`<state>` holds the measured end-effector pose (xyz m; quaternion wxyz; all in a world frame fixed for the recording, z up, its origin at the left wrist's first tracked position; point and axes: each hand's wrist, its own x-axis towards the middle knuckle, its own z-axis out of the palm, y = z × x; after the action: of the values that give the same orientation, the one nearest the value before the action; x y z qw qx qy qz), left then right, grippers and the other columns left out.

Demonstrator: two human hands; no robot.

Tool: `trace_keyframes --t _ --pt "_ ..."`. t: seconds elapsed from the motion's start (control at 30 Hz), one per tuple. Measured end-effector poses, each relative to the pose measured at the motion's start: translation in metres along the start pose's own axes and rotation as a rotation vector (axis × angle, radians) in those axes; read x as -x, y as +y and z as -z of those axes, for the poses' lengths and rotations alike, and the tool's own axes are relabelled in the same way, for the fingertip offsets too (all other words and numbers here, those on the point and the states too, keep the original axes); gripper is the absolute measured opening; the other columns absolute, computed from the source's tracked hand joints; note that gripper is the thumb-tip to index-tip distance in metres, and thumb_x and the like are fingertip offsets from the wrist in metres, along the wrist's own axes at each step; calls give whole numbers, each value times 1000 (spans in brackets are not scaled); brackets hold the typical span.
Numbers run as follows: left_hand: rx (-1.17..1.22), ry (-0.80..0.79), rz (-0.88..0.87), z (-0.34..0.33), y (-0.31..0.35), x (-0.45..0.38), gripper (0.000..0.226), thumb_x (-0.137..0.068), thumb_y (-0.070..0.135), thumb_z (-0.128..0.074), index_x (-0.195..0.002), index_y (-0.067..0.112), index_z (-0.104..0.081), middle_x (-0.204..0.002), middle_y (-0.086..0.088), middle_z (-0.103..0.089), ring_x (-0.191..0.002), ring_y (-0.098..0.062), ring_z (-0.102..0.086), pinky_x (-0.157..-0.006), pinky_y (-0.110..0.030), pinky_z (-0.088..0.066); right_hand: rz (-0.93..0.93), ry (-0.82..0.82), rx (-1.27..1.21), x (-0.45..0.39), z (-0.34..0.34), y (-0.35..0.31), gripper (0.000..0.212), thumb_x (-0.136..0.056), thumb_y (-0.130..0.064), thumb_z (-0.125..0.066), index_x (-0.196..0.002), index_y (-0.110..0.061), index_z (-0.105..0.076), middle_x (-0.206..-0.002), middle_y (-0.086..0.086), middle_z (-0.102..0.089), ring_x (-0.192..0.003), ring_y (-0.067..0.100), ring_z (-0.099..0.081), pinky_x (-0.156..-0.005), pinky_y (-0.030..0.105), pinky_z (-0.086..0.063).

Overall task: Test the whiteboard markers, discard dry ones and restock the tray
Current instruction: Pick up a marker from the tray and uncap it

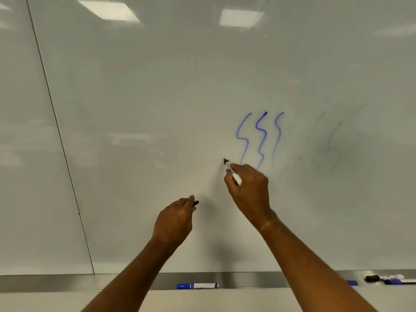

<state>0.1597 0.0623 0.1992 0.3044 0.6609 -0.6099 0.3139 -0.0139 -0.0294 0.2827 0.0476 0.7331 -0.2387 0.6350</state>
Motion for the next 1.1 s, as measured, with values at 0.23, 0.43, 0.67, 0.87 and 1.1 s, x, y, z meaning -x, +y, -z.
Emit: trace_keyframes --t 0.23,0.43,0.67,0.87,1.1 --pt "5 -19 4 -2 2 4 45 -57 5 -88 -98 0 -71 -76 -9 -71 -54 -22 -66 -42 -27 -50 -147 -155 -96 30 -2 -5 7 -85 -17 -69 -85 -12 -74 -71 0 -70 -62 13 -64 -58 20 -46" --pt "23 -28 11 4 0 6 44 -59 4 -87 -100 0 -70 -76 -9 -71 -54 -22 -66 -42 -27 -49 -36 94 -193 -51 -1 -35 16 -86 -17 -70 -97 -5 -73 -79 5 -73 -67 12 -66 -62 23 -52" --pt "21 -40 24 8 -4 10 39 -65 5 -84 -101 -1 -69 -77 -9 -71 -55 -23 -66 -43 -28 -51 78 -58 -94 -53 -20 -36 20 -91 -19 -60 -98 -4 -72 -81 9 -72 -68 19 -67 -63 31 -54" --pt "6 -75 44 6 -9 17 42 -64 5 -85 -103 0 -69 -79 -10 -71 -57 -24 -66 -44 -28 -51 -64 -54 -93 4 -10 -16 13 -88 -13 -66 -96 -7 -73 -84 5 -73 -71 13 -66 -68 12 -44" --pt "-9 -79 5 1 2 12 45 -60 5 -87 -101 -1 -70 -79 -12 -72 -57 -24 -67 -47 -29 -53 -226 -226 -131 47 -4 -5 13 -89 -19 -65 -92 -11 -75 -80 -1 -73 -68 8 -65 -66 15 -49"
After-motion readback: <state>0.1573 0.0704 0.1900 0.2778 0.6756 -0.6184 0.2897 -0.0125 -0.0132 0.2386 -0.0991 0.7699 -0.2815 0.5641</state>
